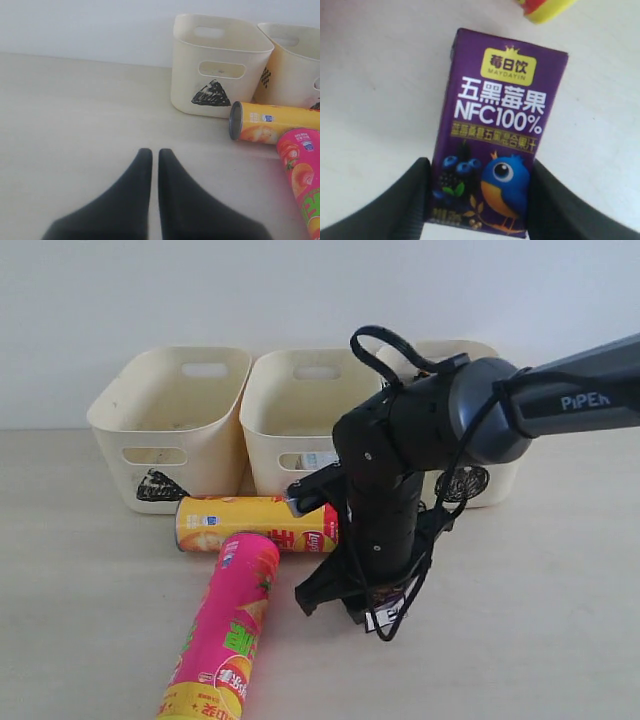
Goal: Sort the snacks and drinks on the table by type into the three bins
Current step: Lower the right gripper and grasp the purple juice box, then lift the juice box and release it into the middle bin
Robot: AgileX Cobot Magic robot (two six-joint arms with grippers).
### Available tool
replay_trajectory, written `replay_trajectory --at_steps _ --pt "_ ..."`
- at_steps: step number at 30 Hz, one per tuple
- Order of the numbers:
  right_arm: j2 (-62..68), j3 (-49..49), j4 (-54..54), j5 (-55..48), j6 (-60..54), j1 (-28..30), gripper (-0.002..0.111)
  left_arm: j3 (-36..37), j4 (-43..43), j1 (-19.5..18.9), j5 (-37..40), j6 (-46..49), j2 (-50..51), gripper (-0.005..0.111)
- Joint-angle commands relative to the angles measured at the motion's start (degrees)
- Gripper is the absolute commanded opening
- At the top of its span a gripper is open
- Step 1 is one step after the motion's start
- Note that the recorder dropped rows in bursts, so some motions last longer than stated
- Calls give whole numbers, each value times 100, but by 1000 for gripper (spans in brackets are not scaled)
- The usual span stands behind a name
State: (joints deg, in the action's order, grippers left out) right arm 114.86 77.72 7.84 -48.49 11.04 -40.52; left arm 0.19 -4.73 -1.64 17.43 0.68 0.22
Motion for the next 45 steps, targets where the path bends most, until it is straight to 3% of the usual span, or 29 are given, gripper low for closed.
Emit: replay_trajectory --at_steps 1,12,18,23,29,36,40,45 --pt "-316 6 211 -467 -115 0 0 -19 -27 -8 -72 -20 -22 4" --pt "-1452 6 235 -775 -801 0 0 -19 -27 -8 -72 -20 -22 4" --pt "-1984 102 446 314 -857 0 0 -19 -27 -8 -72 -20 -22 4" --pt "-1348 1079 753 758 -846 91 0 -19 -27 -8 -72 -20 -22 4" --pt "-19 2557 747 926 -860 833 0 -19 -27 -8 -72 -20 -22 4" --pt "851 3247 747 1669 -863 1014 2 -19 -27 -8 -72 -20 -22 4" --pt "1123 3504 760 1658 -863 1027 23 -19 -27 -8 -72 -20 -22 4" --pt "1188 3550 796 1951 -906 1027 76 -19 -27 -8 -72 -20 -22 4"
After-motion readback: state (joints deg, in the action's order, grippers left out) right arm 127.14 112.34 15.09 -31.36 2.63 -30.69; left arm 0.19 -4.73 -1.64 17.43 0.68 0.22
